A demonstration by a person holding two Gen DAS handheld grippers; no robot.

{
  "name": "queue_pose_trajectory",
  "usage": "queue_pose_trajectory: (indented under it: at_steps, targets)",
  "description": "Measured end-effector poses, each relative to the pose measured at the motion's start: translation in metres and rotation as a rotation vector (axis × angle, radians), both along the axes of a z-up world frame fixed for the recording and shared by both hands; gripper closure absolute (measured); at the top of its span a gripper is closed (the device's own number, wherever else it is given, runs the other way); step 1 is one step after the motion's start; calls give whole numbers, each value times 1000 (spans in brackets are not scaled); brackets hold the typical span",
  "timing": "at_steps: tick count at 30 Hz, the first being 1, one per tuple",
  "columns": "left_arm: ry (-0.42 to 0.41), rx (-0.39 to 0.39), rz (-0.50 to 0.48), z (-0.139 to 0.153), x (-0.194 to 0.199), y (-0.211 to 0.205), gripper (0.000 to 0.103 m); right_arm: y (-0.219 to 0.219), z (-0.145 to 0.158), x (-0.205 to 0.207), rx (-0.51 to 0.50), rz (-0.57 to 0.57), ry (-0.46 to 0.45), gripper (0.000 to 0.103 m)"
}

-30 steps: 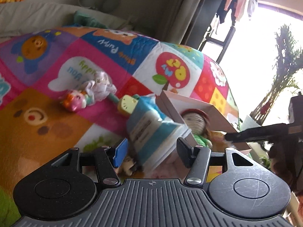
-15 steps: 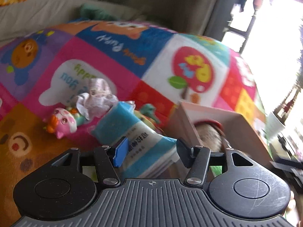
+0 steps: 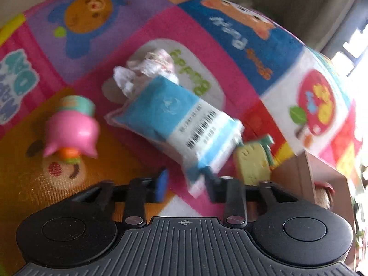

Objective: Organize objects
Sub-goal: 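Lower the doll and bread snack into the pink box and open both tools, then grasp the pink pig toy on the mat with the left tool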

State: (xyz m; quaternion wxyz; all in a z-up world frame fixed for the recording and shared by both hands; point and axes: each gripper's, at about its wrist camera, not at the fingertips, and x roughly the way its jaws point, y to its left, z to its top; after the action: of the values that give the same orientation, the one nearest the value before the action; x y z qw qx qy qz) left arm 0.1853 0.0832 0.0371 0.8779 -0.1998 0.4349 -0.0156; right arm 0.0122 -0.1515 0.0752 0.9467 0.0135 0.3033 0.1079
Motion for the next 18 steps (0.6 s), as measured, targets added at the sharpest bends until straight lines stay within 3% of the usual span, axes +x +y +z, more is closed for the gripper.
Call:
queue_pose_trajectory:
  at_steps: [6,8,12,15,18]
  targets:
    - [-195,161,-317,13,-94,-22,81,22,-35,-17,-79,49,38,15]
    - [-231,170,-406,15,-133,-26,81,21,-43,-19,-85,38,52,14]
    - [-167,251,-510,0,-176,-44,79,7,-52,-11,-29,-27,85,8]
    - [-210,324,-518,-3,-188,-54,73,1,-58,-4,-7,-83,102,6]
    - [-213,255,-513,-5,-185,-59,39,-7,-66,-3,17,-115,122,3]
